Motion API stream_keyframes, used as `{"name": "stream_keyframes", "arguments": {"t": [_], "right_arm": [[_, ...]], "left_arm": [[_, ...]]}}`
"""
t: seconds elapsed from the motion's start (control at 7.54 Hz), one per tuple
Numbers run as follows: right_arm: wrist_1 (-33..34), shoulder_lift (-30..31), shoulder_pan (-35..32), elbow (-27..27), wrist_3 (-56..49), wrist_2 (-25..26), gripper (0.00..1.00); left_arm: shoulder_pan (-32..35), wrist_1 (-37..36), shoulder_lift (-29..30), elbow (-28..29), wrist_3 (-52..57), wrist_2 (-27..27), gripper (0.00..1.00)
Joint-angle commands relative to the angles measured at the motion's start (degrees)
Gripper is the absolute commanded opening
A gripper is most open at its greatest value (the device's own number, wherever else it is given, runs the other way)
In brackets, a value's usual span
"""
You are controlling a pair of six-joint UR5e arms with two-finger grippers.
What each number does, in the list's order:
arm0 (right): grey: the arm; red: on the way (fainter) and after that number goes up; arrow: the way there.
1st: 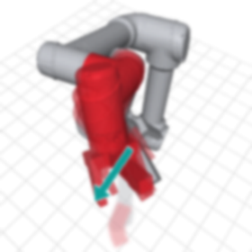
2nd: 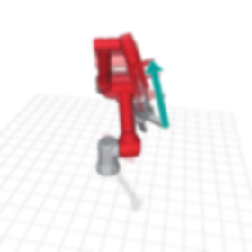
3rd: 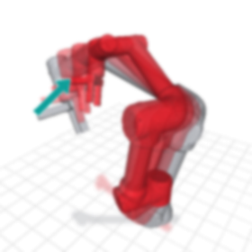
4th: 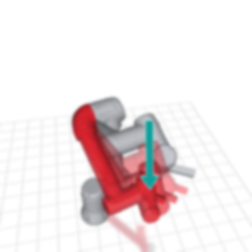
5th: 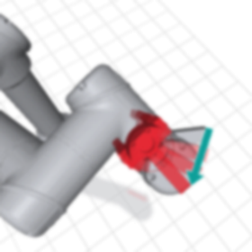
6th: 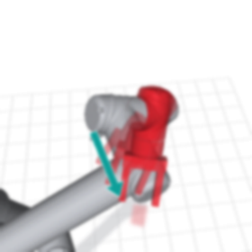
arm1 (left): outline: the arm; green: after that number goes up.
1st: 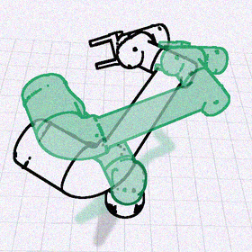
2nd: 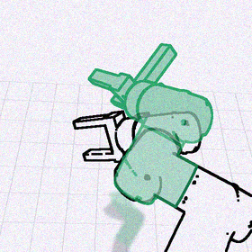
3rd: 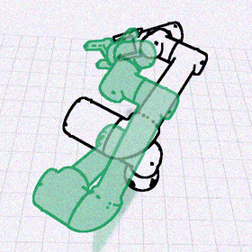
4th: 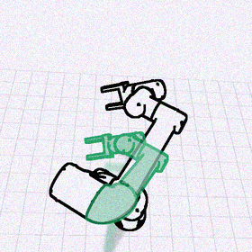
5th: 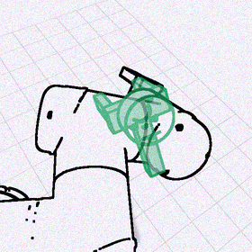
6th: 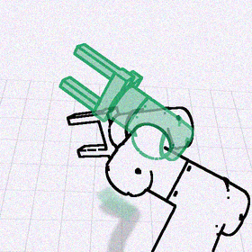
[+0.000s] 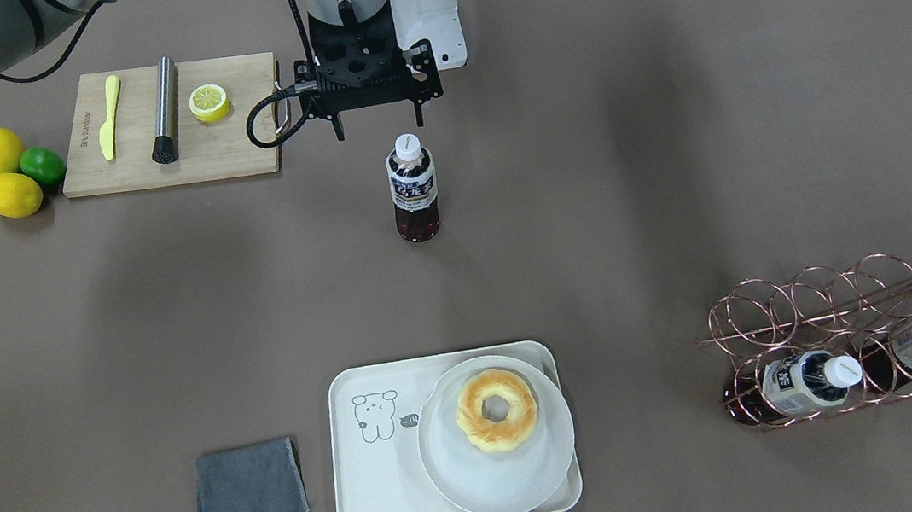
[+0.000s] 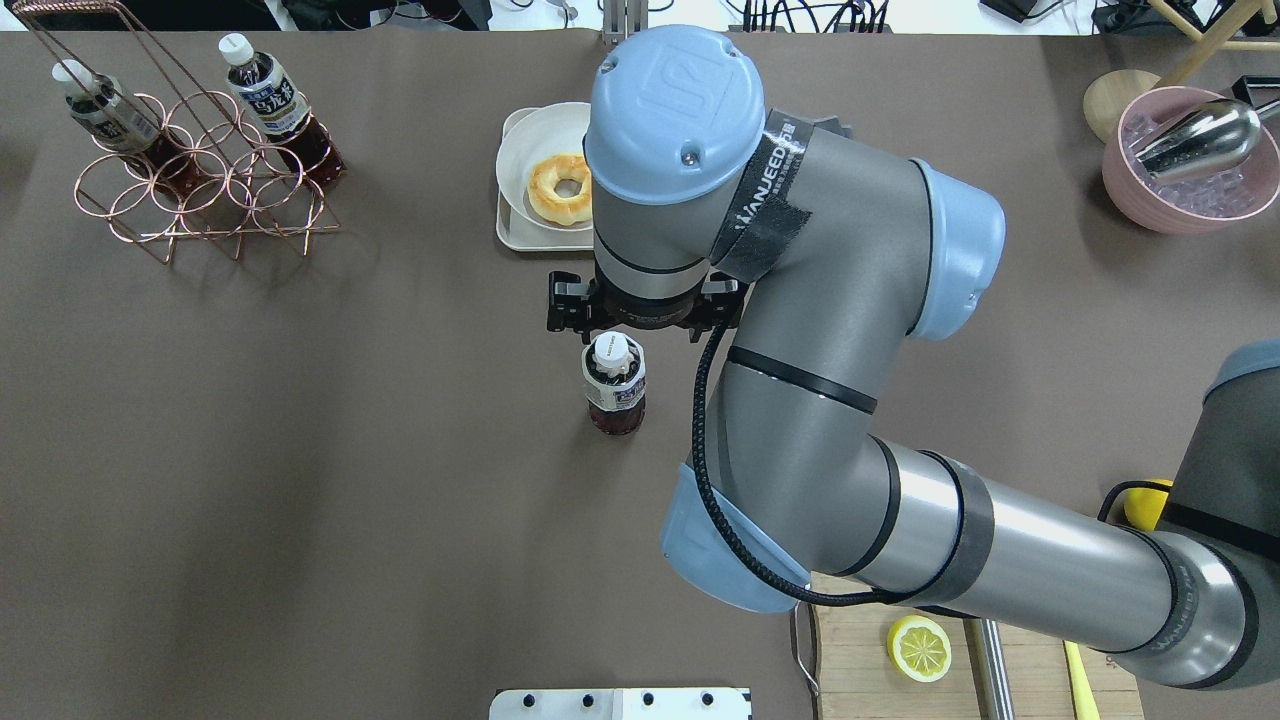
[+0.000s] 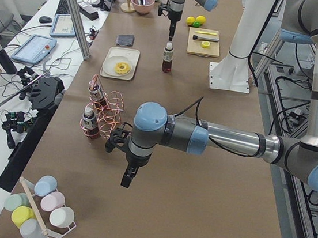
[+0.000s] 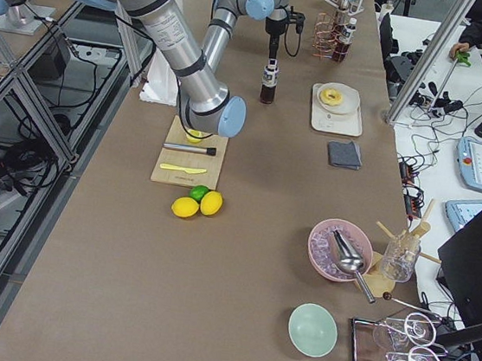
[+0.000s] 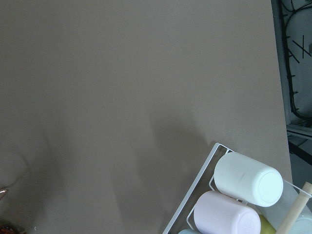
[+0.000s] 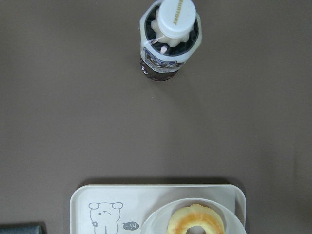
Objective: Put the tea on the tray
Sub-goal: 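Lower the right gripper over the bottle cap and grasp it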
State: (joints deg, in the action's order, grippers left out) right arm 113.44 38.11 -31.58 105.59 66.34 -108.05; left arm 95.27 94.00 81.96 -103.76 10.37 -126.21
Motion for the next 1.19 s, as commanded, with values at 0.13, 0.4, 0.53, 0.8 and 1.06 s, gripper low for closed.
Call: {"name": "stream_keyframes", "arguments": {"t": [0.13,0.4,0.53,0.8,1.06], "right_arm": [[-4.27,-0.05,0.64,-3.19,0.20,0.56,0.99],[-4.27,-0.05,0.64,-3.72,0.11,0.64,0.98],[-4.54,-0.05,0.64,-4.16,0.20,0.65,0.97],[-7.17,-0.05,1.25,-5.83,2.12,0.65,0.83],[-7.88,-0.05,1.26,-5.92,2.22,0.73,0.78]], "left_arm": [[-0.08,-0.04,0.83,0.84,0.00,0.00,0.98],[-0.08,-0.04,0.92,0.93,0.00,0.00,0.98],[-0.17,0.05,1.01,1.19,0.00,0.00,0.98],[-0.17,0.05,1.53,1.72,0.00,0.00,0.98],[-0.17,0.05,1.97,2.16,0.00,0.00,0.98]]}}
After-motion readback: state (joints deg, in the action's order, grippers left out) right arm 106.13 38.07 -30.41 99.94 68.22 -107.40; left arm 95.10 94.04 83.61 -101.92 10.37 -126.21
